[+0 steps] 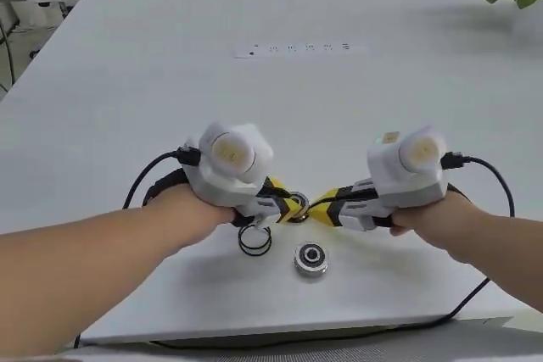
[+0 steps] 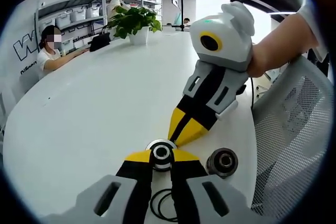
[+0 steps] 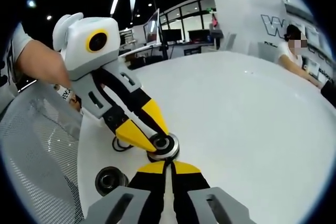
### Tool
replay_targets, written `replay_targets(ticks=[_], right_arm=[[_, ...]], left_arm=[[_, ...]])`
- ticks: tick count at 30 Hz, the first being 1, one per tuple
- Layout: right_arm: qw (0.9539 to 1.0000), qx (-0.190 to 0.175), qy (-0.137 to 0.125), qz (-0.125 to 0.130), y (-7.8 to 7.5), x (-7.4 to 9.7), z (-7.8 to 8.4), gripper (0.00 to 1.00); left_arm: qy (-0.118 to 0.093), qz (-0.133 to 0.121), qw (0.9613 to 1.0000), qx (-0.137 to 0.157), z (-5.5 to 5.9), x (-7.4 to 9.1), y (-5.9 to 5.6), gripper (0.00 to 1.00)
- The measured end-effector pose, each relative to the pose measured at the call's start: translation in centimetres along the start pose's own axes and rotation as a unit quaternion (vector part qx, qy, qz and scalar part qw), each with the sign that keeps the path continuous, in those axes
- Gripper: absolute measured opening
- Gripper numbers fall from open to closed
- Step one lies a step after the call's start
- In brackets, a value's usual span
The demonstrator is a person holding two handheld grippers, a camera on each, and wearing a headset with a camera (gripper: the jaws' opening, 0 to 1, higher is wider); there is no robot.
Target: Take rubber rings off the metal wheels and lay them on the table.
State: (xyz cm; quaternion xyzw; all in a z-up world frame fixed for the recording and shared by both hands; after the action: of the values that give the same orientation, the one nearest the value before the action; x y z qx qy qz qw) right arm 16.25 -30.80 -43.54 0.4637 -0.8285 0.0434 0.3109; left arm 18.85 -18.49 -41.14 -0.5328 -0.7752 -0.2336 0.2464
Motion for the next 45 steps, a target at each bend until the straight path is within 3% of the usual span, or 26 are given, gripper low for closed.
replay_targets(ticks=[11,14,18,30,38,44,45], right_arm=[[0.9982,-0.056,-0.022,-0.002,0.3,0.5,-0.2,0.00],[0.9941,-0.099,-0.044,-0.001,0.3,0.8,-0.2,0.00],[0.9900,-0.127,-0.063,-0.004,0.1,1.2,-0.4,0.00],[0.9826,-0.162,-0.088,-0.017,0.3,1.1,-0.5,0.00],[0.9817,-0.165,-0.092,-0.025,0.9,0.9,-0.8,0.00],[0.9807,-0.163,-0.099,-0.042,1.2,0.7,-1.1,0.00],[0.9773,-0.168,-0.117,-0.056,1.4,0.6,-1.6,0.00]], left_arm=[[0.002,-0.003,1.0000,0.001,0.0,0.0,-0.2,0.07],[0.002,-0.004,1.0000,0.004,0.0,0.0,-0.2,0.07],[0.003,-0.004,1.0000,0.003,0.0,0.1,-0.2,0.07],[0.004,-0.010,0.9999,0.007,-0.1,0.0,-0.4,0.07],[0.006,-0.011,0.9999,0.006,-0.1,0.0,-0.4,0.07],[0.006,-0.011,0.9999,0.006,-0.1,0.0,-0.4,0.07],[0.006,-0.010,0.9999,0.007,-0.1,0.0,-0.4,0.07]])
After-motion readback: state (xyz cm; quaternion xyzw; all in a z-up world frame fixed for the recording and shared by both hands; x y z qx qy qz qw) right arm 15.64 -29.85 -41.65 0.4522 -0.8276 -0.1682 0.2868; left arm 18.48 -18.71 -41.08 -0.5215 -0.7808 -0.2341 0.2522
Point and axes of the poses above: the centre of the closed fingertips' face, and the gripper's own axes: x roughly backward along the fingers, y roughly to its left, z roughly out of its underside, the point moved 8 cm from there along x, roughly backward along the fingers, and after that the axes turned 6 degrees about -z, right-handed, at the moved point
